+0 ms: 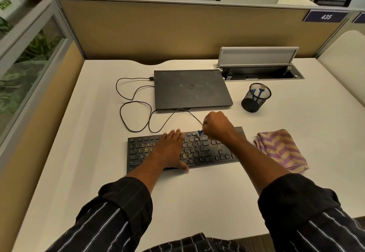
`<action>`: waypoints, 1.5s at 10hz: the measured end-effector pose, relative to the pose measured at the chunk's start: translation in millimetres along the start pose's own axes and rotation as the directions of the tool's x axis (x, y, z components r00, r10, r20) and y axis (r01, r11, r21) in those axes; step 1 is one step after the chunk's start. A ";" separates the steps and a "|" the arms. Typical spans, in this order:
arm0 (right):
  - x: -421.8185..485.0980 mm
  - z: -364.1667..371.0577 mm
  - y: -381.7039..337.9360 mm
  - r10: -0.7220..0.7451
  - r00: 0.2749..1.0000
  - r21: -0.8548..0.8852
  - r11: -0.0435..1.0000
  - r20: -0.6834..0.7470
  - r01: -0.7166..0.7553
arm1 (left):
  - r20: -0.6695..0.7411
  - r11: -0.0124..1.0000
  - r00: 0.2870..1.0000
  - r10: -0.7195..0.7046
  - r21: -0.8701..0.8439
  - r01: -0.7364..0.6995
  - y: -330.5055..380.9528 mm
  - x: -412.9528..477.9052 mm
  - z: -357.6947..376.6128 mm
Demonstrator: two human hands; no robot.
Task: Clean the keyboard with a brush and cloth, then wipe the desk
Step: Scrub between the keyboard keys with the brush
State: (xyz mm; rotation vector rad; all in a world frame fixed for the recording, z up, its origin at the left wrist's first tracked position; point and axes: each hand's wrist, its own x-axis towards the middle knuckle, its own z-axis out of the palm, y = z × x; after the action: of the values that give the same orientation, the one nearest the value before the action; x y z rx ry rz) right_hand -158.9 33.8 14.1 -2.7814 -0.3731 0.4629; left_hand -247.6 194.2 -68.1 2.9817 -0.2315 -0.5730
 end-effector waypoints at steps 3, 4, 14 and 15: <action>-3.2 2.6 -9.3 -0.015 0.999 0.068 0.998 0.030 0.013 | 0.002 1.000 1.000 0.006 -0.003 -0.006 -1.3 -4.0 -2.3; -4.3 8.6 -15.9 -0.026 0.999 0.043 0.999 0.024 0.025 | -0.003 1.000 1.000 -0.004 -0.004 0.004 -2.5 -6.3 -1.7; -2.1 8.7 -24.0 -0.041 0.999 0.024 0.999 0.002 0.041 | 0.001 0.999 1.000 -0.020 -0.029 0.020 -6.5 -9.7 -0.4; -3.8 15.1 -26.3 -0.055 0.997 0.022 0.998 0.055 0.054 | 0.001 0.999 1.000 -0.020 -0.026 0.020 -6.7 -9.5 -0.2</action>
State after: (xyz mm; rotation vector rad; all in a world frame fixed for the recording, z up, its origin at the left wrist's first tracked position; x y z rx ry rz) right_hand -173.0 60.6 10.1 -2.7358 -0.4529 0.5295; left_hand -255.3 202.5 -65.3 2.9618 -0.1930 -0.5750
